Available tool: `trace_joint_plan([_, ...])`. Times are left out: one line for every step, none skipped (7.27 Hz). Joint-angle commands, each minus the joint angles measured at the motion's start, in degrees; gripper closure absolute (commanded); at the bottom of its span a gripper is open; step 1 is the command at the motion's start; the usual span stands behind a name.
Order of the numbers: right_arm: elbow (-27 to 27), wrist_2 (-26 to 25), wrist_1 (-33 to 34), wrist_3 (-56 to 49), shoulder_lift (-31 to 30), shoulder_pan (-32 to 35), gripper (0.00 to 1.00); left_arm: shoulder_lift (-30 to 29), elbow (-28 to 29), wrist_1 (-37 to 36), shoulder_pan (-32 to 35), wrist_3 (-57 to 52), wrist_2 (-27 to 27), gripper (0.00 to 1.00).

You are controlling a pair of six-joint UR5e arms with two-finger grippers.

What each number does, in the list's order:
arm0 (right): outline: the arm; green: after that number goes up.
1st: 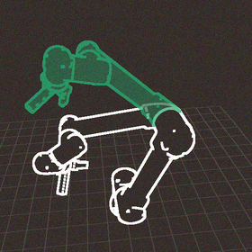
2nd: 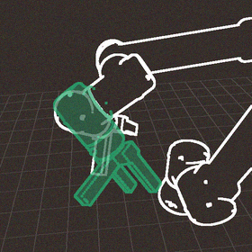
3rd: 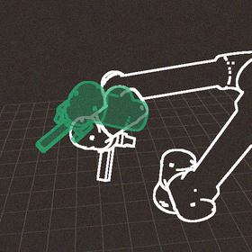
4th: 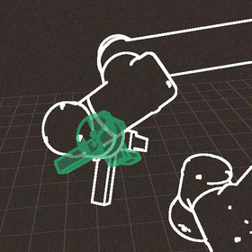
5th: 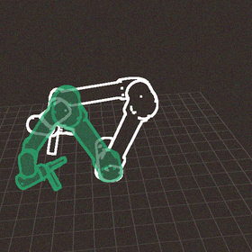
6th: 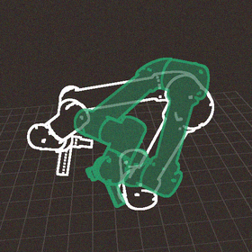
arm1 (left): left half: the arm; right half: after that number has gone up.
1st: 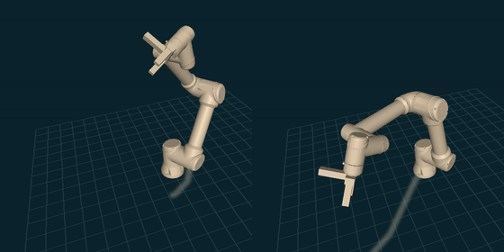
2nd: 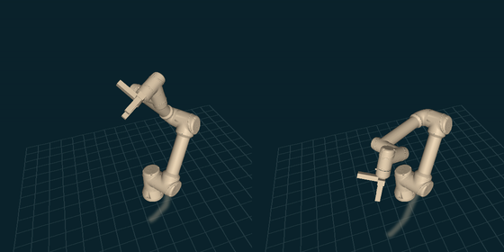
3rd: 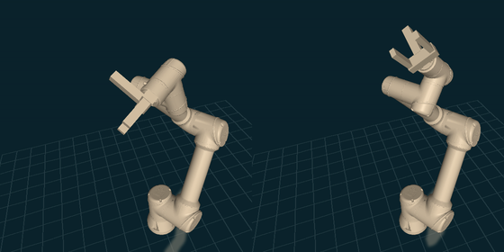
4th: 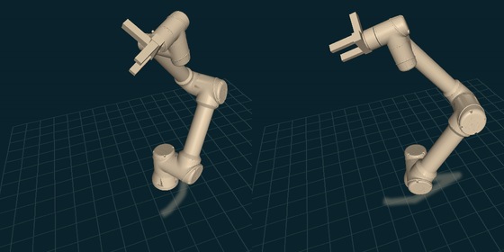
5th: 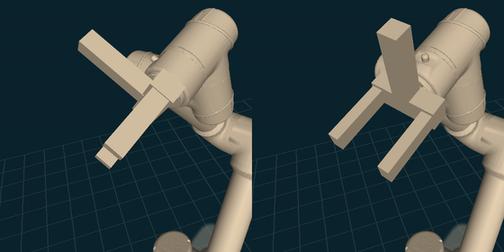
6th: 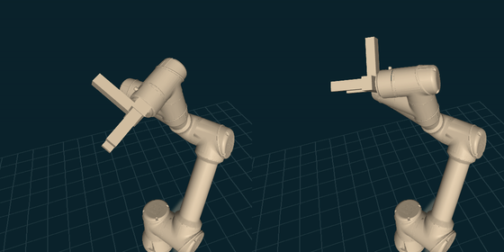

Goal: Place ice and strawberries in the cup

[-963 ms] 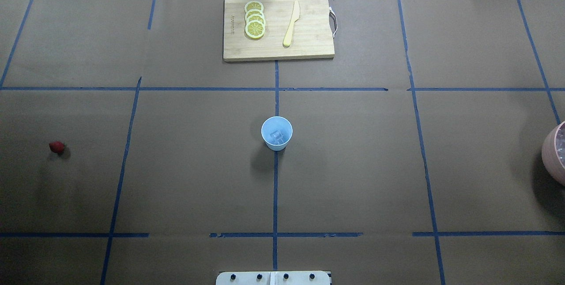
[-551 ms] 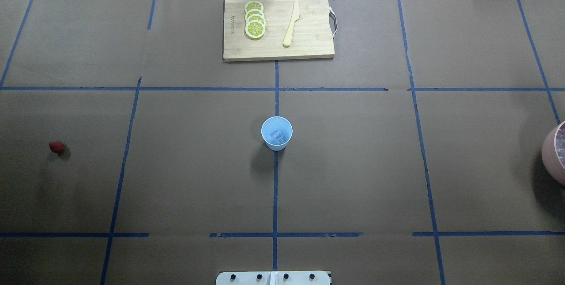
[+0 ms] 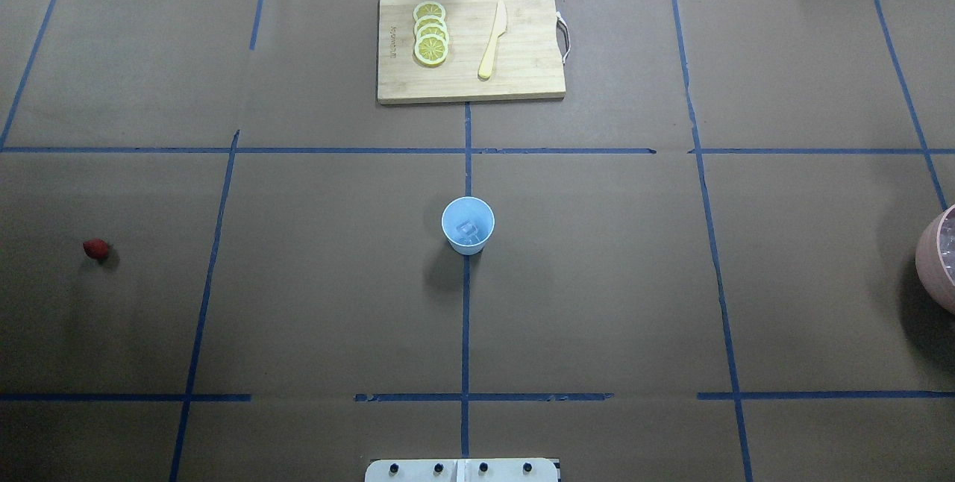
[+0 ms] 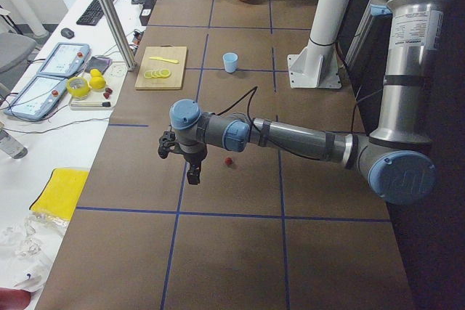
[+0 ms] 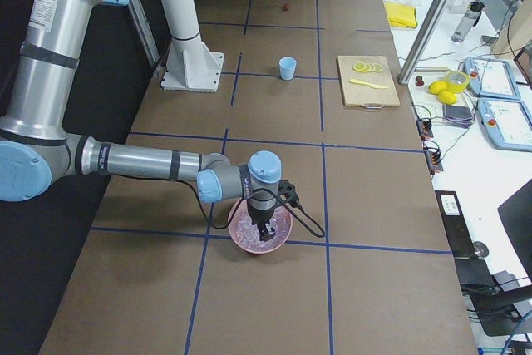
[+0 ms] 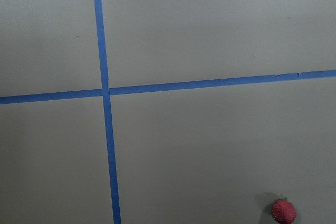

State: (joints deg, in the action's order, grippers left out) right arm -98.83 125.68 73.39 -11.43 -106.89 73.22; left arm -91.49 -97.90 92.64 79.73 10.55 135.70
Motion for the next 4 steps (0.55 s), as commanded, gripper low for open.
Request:
trace_joint_plan([0.1,-0.9,0.0,0.0,-0.1,-0.9,0.39,0.0,-0.2,0.0,0.0,0.0,0.0,0.0])
trace_joint_plan([0.2,-1.0,0.0,0.0,-0.1,-1.1,0.4,0.1,-0.2,0.0,0.0,0.0,0.0,0.0])
trace_joint_plan([0.4,-1.0,0.0,0.0,-0.1,-1.1,0.4,0.1,-0.2,0.0,0.0,0.0,0.0,0.0])
trace_joint_plan([0.4,-1.0,-0.1,0.0,-0.1,-1.1,0.41,0.1,-0.2,0.0,0.0,0.0,0.0,0.0])
